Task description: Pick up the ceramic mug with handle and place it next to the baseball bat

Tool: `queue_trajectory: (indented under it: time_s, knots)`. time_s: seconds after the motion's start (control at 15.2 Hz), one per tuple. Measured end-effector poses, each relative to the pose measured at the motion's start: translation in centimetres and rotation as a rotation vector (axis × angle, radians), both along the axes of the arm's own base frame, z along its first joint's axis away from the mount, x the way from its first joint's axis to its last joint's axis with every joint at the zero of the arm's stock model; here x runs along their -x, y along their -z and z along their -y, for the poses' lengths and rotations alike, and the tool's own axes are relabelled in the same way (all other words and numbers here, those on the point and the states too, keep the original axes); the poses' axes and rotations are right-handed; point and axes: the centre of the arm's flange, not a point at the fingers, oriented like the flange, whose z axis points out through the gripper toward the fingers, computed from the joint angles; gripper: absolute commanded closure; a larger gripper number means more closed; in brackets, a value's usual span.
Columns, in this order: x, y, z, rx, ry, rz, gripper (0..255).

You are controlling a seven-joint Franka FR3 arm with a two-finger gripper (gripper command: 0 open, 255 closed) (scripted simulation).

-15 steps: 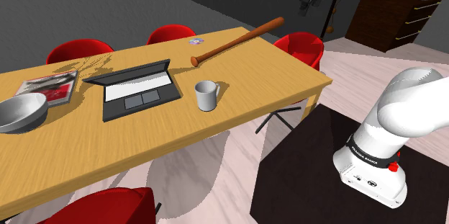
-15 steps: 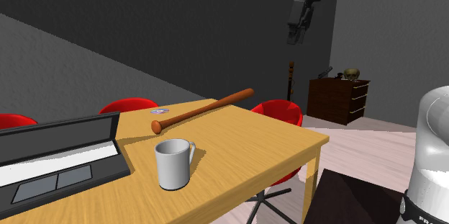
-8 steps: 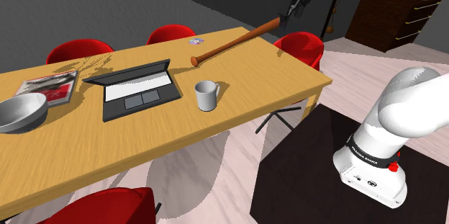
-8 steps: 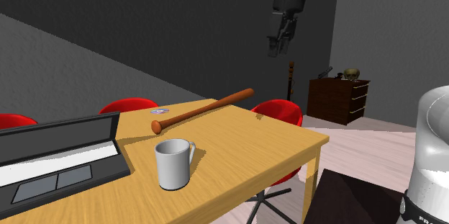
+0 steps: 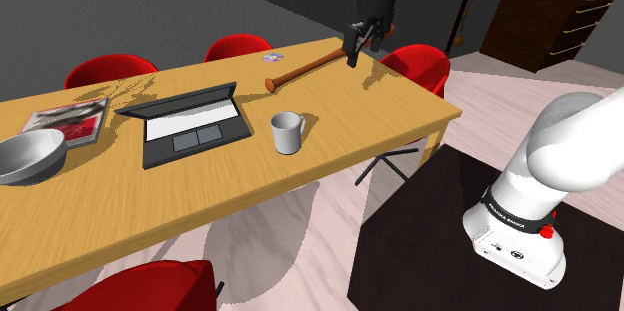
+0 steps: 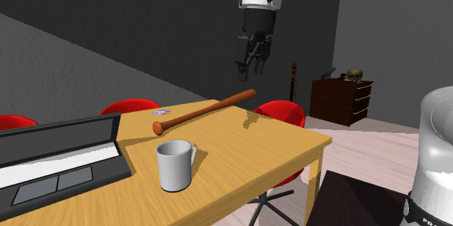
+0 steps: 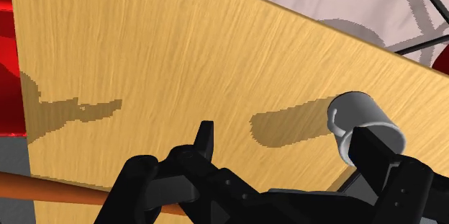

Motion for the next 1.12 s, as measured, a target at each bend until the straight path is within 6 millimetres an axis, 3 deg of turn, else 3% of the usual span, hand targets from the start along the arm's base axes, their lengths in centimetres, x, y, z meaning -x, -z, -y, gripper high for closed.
queue_trajectory:
  time_s: [1.12]
  knots:
    - [-10.5, 11.8, -16.0, -0.004, 0.027, -0.046, 0]
